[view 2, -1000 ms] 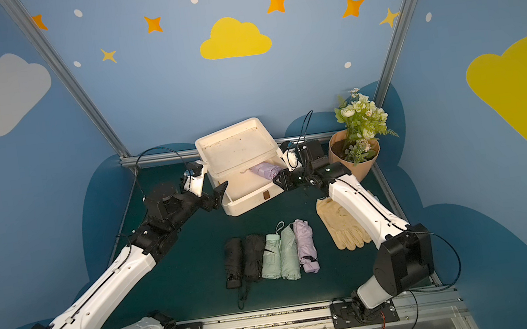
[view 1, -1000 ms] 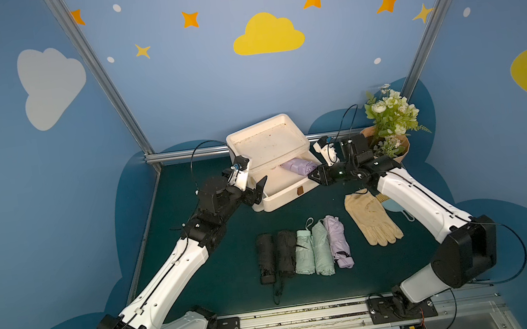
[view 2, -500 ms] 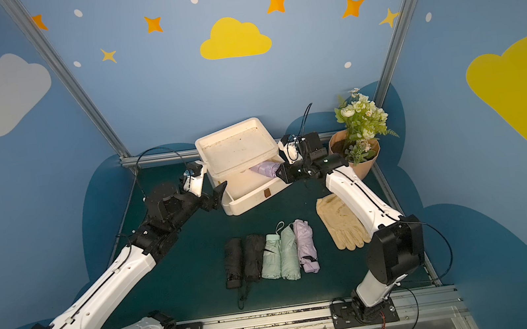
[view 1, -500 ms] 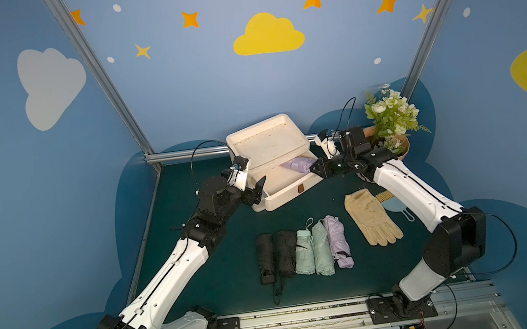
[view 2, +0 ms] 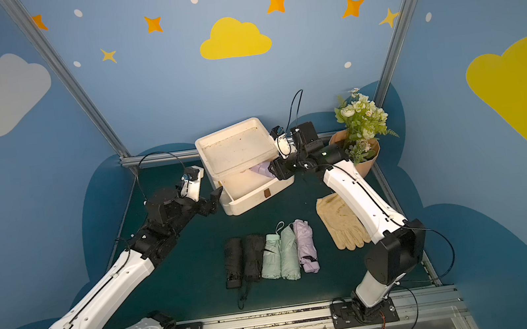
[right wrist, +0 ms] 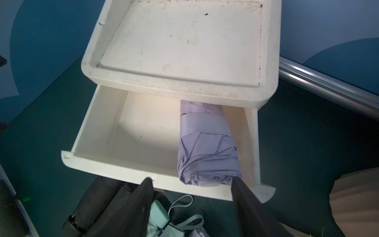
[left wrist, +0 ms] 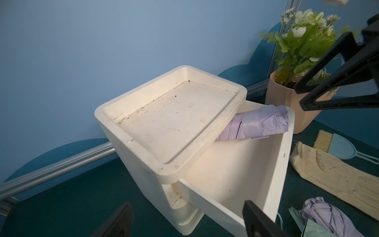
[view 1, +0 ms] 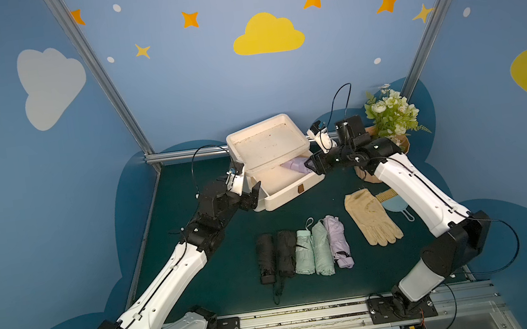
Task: Place the umbrella in the drawer by color
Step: Adjust the umbrella in the drawer.
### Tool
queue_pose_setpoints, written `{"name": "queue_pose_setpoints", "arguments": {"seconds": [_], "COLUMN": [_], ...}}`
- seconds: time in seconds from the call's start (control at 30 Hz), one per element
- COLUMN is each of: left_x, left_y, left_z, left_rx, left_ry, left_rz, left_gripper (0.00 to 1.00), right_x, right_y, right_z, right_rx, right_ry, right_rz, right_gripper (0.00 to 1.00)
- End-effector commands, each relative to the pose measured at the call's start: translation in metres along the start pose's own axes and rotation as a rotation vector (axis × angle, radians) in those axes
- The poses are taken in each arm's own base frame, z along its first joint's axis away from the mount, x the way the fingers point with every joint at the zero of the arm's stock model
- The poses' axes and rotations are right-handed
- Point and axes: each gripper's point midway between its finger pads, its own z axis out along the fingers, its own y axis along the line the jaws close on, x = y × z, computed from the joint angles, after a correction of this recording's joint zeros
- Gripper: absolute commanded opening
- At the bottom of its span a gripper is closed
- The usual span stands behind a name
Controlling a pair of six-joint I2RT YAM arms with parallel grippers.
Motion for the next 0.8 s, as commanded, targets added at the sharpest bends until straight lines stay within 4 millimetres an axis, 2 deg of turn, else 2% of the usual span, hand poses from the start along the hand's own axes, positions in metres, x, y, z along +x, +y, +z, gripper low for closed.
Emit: {"name": "queue_pose_setpoints", "arguments": {"seconds": [0.0,0.23,0.53,0.77], "left_x": [0.002,0.014,0.024,0.026], "left_y": [0.015,0.024,0.032,0.036], "left_z": [-0.008,-0.013,-0.018,-0.022], "left_rx": [-0.056,-0.073,-0.094,-0.103], "left_ry": [0.032,0.044,0.056,0.054], "left_rz": [-0.09,-0.16,-0.182,-0.183], "left_gripper": [0.88,0.88,0.88,0.88], "right_x": [0.022,0.03,0.025,0.034], "right_y": [-0.003,0.005,-0.01,-0.017], "right_z": [0.008,0.023,0.044,0.048], "right_rx": [0.055,0.105,0.281,0.332], "right_ry": [0.162,0.291,0.36,0.463], "right_rz": [-0.106,-0.183,-0.329,-0.426], "right_gripper": [0.68,0.72,0.72,0.69]}}
